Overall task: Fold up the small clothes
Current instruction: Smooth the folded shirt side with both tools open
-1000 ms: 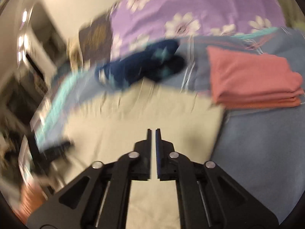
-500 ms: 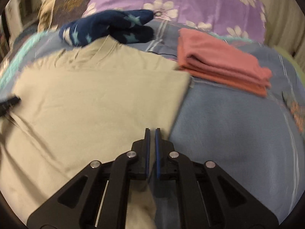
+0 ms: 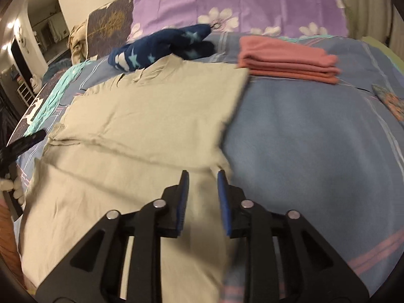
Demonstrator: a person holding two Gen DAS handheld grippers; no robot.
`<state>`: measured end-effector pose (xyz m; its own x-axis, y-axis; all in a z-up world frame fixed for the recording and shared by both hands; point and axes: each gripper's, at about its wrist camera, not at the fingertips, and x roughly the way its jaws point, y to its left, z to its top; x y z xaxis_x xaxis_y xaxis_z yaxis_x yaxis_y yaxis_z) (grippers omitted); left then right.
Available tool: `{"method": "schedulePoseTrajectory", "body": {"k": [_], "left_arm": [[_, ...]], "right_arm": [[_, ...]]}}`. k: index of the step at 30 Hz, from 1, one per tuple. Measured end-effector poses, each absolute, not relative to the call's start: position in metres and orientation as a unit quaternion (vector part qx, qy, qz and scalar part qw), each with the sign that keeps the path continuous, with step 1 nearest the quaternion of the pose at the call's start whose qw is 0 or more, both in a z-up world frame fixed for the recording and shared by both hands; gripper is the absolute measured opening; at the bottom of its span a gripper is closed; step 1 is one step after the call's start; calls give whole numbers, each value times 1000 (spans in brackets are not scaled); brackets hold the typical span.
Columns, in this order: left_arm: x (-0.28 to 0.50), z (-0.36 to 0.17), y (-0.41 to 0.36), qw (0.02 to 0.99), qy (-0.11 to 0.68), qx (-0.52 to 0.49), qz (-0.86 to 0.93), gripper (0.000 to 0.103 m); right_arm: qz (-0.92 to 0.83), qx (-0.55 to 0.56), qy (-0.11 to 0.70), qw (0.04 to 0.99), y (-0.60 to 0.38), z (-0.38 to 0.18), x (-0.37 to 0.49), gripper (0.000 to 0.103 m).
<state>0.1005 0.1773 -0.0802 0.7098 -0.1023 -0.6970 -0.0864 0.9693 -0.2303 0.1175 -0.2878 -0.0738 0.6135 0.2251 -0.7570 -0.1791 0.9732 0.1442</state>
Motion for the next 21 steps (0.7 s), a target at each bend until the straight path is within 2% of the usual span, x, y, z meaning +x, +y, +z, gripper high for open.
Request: {"method": "schedulePoseTrajectory", "body": {"k": [7, 11, 21], "left_arm": [[28, -89, 163, 903, 416, -101, -39, 57], [14, -103, 161, 894, 440, -80, -22, 57], [-19, -100, 166, 897, 436, -68, -4, 57]], "right_arm": [[87, 99, 431, 893, -319, -81, 75, 30], [98, 106, 435, 889, -318, -82, 52, 30], [102, 112, 445, 883, -323, -88, -8, 30]]}}
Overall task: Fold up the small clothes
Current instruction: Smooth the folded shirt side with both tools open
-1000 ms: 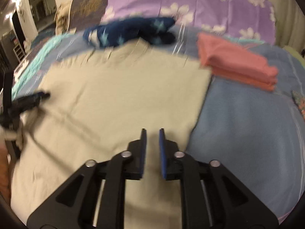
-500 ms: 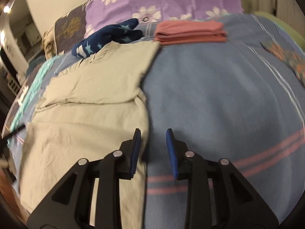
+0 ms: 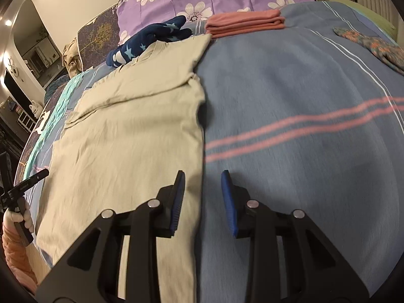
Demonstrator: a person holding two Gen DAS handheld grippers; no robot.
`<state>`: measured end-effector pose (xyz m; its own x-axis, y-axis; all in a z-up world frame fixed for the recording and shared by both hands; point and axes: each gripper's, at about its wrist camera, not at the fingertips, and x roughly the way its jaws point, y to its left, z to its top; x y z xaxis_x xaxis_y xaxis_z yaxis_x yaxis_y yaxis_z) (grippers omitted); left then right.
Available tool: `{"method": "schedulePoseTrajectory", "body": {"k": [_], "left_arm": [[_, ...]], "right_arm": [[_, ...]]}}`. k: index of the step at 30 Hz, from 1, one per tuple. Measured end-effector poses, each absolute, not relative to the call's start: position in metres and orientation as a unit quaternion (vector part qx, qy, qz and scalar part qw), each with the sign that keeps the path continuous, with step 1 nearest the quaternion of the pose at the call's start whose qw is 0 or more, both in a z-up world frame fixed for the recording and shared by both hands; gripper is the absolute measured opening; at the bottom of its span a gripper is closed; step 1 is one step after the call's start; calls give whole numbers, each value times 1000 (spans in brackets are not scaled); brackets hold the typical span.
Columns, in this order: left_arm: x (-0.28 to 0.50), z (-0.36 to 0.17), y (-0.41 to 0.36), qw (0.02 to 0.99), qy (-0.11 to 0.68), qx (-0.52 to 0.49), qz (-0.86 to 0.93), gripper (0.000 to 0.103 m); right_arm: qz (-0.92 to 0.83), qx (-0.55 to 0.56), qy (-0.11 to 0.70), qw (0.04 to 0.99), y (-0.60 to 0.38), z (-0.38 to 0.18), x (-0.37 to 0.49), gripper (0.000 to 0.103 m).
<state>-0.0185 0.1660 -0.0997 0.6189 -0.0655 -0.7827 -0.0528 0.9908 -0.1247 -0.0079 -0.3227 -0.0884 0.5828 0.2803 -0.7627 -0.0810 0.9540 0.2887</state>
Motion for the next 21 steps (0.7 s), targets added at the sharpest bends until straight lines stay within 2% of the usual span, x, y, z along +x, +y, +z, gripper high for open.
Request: {"method": "schedulePoseTrajectory", "body": {"k": [10, 18, 21], "left_arm": [[-72, -109, 184, 889, 445, -105, -30, 57], [-117, -113, 193, 878, 447, -155, -80, 57], [-132, -115, 193, 876, 449, -148, -99, 57]], "right_arm": [[118, 129, 454, 874, -327, -93, -76, 37], [154, 161, 456, 862, -330, -97, -128, 38], [189, 180, 447, 856, -335, -102, -140, 43]]}}
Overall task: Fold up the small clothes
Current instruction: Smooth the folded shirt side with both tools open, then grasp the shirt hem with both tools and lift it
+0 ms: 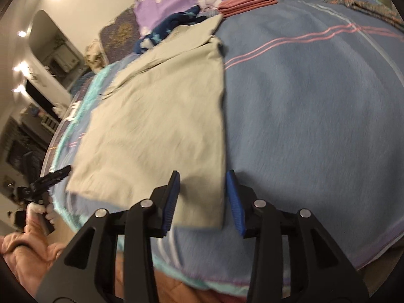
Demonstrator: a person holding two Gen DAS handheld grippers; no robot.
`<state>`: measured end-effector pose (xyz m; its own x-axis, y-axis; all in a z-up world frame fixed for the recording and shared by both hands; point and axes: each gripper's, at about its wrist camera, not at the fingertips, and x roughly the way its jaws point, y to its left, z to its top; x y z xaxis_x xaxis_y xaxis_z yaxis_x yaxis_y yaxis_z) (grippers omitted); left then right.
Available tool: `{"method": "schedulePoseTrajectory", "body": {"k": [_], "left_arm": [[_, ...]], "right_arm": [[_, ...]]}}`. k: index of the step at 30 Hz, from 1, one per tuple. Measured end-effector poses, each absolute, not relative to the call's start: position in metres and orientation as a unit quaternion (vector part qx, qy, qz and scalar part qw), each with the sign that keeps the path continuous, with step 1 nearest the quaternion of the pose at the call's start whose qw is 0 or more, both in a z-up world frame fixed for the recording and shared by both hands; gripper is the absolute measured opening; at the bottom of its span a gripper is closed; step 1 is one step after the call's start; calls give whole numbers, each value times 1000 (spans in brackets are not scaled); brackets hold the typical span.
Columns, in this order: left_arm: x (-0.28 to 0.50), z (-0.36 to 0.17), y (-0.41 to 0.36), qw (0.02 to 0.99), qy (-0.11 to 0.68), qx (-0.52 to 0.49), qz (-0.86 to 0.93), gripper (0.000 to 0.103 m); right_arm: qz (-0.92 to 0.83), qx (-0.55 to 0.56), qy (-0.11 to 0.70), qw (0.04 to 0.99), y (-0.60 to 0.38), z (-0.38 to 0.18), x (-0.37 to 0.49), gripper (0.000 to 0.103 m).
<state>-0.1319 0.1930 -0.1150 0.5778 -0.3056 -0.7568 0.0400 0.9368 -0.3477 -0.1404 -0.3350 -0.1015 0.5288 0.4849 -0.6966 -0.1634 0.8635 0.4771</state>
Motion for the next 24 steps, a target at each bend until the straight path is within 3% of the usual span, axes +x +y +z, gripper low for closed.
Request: {"method": "schedulePoseTrajectory", "body": {"k": [5, 24], "left_arm": [[-137, -120, 202, 869, 448, -172, -123, 57], [-128, -123, 192, 854, 462, -166, -169, 58]], "right_arm": [[212, 241, 443, 837, -345, -108, -130, 45], [235, 264, 456, 817, -351, -112, -129, 42]]}}
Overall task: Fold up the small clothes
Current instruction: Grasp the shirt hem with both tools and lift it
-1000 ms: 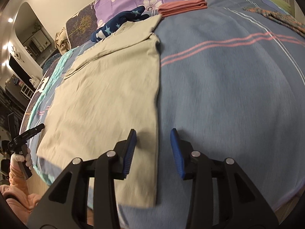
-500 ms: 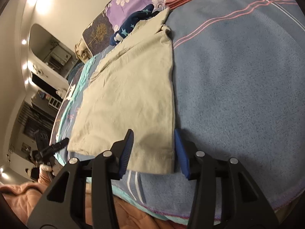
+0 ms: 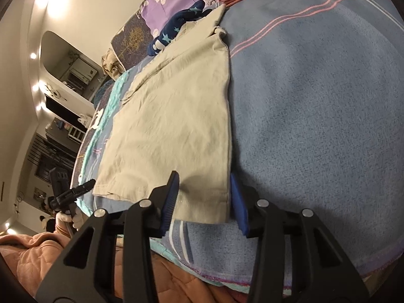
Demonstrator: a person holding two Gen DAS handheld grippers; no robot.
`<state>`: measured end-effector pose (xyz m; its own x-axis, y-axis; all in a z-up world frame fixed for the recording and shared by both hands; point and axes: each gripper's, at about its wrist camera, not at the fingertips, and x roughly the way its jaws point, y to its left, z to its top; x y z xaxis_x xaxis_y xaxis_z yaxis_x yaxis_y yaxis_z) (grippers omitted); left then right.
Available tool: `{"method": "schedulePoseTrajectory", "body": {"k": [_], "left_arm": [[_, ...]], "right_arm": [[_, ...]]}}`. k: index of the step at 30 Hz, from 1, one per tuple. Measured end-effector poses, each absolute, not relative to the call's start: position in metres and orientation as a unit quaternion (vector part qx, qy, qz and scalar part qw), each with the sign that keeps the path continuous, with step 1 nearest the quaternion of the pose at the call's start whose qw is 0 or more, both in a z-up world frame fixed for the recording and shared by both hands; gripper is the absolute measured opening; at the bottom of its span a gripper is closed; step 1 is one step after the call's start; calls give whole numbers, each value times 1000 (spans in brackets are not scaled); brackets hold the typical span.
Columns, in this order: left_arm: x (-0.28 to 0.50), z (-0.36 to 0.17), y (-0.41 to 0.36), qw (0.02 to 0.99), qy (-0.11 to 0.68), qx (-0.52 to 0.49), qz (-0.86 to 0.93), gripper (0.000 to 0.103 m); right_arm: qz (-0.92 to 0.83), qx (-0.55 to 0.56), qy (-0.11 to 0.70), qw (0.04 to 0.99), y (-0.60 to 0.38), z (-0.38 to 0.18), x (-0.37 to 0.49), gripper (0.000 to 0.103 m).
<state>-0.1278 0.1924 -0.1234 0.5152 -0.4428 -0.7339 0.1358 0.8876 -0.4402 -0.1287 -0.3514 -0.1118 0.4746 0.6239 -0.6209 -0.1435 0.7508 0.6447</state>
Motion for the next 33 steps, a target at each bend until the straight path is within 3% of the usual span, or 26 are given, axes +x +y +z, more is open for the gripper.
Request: {"method": "schedulePoseTrajectory", "body": {"k": [3, 5, 7, 9, 10, 18, 24, 29, 33], "left_arm": [[-115, -128, 191, 859, 440, -182, -190, 58], [-104, -129, 189, 859, 431, -194, -195, 54], [-97, -128, 187, 864, 431, -187, -181, 32], [-95, -127, 192, 863, 432, -203, -165, 10], [-94, -126, 197, 860, 429, -223, -163, 4], [-85, -48, 183, 900, 337, -204, -187, 1], [-111, 34, 170, 929, 249, -183, -204, 1], [-162, 67, 170, 947, 204, -163, -187, 2], [-179, 65, 179, 942, 212, -191, -177, 2]], "right_arm": [[261, 292, 450, 803, -350, -116, -108, 42], [265, 290, 453, 800, -345, -118, -92, 35], [262, 278, 460, 802, -338, -114, -84, 34], [249, 248, 463, 814, -331, -108, -84, 15], [250, 245, 463, 814, -329, -106, -84, 3], [284, 258, 382, 841, -329, -55, -73, 2], [321, 241, 244, 883, -338, 42, -103, 2], [321, 183, 172, 913, -344, 87, -161, 2], [288, 172, 181, 925, -355, 88, -177, 3]]}}
